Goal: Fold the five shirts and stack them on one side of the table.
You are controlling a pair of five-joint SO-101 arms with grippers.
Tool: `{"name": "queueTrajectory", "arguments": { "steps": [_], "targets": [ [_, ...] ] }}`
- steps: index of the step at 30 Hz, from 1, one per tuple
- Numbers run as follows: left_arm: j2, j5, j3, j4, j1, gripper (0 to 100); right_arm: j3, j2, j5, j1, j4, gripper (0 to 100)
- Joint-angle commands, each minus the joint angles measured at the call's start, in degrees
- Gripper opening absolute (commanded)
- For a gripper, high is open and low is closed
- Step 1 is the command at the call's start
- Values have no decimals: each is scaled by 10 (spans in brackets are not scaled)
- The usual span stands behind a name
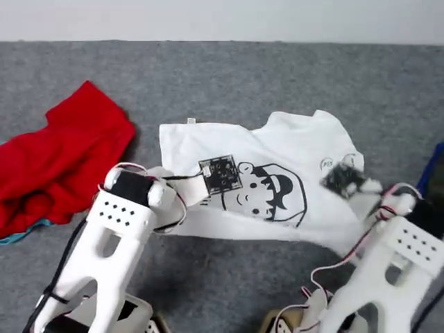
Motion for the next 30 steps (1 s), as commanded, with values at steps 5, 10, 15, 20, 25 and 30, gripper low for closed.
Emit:
{"name": "queueTrajectory", "arguments": {
  "steps": [5,10,15,20,25,30],
  "targets": [
    [-14,79,79,-342,-37,13,-14,74,-211,-126,-244,10],
    [42,102,57,-423,-46,13,-120,169,-304,-171,-289,10],
    [173,127,-93,-421,-77,13,-271,310,-333,-164,-289,10],
    [332,142,-271,-394,-84,15,-438,461,-334,-160,-288,18],
    [473,161,-453,-317,-74,73,-594,598,-350,-157,-251,196],
    [562,244,-606,-217,-74,138,-792,708,-370,-159,-122,214]
  ]
}}
